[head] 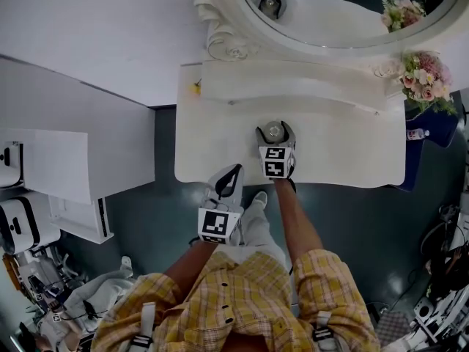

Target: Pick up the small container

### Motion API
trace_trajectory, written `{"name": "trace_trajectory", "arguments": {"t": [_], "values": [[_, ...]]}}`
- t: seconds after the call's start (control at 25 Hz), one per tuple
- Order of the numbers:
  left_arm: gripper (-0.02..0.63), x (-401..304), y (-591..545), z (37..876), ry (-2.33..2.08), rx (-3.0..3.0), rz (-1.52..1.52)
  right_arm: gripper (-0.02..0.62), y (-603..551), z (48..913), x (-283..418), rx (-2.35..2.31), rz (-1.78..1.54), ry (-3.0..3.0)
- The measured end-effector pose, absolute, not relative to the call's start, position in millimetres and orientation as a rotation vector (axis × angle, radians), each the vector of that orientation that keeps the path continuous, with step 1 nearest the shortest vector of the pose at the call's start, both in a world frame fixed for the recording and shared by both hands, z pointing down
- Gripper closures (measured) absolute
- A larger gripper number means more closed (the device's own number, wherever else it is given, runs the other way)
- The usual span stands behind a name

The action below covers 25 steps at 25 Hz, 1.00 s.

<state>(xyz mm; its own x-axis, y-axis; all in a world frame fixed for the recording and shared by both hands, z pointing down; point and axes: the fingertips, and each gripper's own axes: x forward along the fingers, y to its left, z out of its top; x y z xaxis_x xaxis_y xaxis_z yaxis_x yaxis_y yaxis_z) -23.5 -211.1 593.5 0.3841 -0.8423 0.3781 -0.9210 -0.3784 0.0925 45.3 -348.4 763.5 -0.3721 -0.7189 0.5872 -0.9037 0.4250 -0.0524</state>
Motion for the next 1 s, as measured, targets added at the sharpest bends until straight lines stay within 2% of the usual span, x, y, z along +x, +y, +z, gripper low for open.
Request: {"name": "trace_trajectory", "arguments": {"t": [1.0], "values": [[0.607, -29, -189, 561, -1.572, 2.387, 0.331, 0.255, -307, 704, 71, 1.407, 0.575, -2.267]]}}
